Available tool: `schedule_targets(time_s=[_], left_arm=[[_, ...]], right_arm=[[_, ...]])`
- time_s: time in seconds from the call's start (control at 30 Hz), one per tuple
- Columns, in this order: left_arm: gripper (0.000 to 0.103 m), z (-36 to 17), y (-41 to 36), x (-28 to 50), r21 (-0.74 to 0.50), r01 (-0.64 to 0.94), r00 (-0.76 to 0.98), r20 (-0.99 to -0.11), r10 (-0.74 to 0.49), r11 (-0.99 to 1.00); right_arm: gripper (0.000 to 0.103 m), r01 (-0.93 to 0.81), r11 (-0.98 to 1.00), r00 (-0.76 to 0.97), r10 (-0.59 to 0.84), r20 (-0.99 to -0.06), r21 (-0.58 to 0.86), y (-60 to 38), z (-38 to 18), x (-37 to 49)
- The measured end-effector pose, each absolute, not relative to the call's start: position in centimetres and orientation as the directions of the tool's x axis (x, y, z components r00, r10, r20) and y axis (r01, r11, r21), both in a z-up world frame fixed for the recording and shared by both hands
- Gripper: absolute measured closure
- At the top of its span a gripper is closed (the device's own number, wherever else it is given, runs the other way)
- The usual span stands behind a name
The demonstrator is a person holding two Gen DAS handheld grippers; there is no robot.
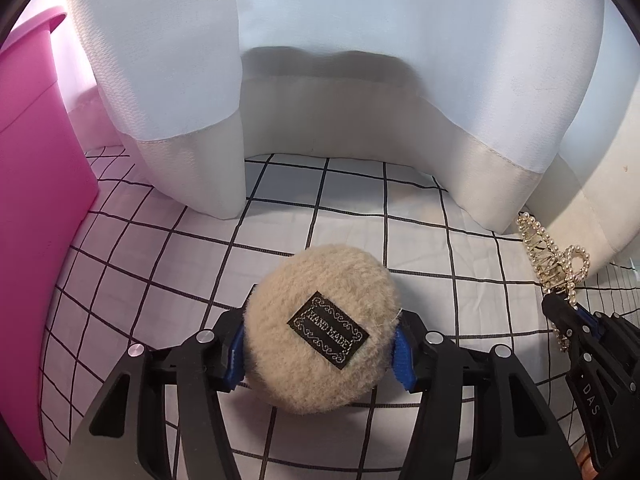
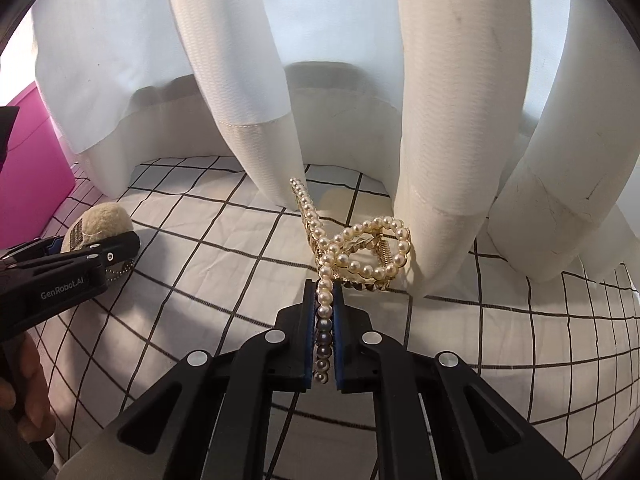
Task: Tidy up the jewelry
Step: 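Carry the pouch and pearl clip in both tools over the pink tub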
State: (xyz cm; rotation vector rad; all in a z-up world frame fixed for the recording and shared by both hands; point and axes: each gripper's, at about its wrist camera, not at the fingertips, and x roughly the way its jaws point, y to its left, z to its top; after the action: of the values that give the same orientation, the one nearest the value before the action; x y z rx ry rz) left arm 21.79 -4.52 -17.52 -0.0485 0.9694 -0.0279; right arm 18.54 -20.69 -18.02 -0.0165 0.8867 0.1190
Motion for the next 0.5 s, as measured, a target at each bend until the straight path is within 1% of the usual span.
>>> schedule_targets(time_s=[0.3,0.5], left_arm=[[0.049,-14.8,-2.8,16.1,-0.069,0.026,0.594,-0.801,-0.071,0.997],[0.049,-12.2,-2.6,12.6,-0.084,-0.005,0.593,-0.802,-0.065,0.996]], right_arm=[[0.096,-0.218,0.973,0.594,0.193,-0.781,0.075,-19.2,-16.6,14.8],[0.096,-0.292,0.953,0.589,0.246,-0.77,0.081,-19.2,-14.2,11.9]])
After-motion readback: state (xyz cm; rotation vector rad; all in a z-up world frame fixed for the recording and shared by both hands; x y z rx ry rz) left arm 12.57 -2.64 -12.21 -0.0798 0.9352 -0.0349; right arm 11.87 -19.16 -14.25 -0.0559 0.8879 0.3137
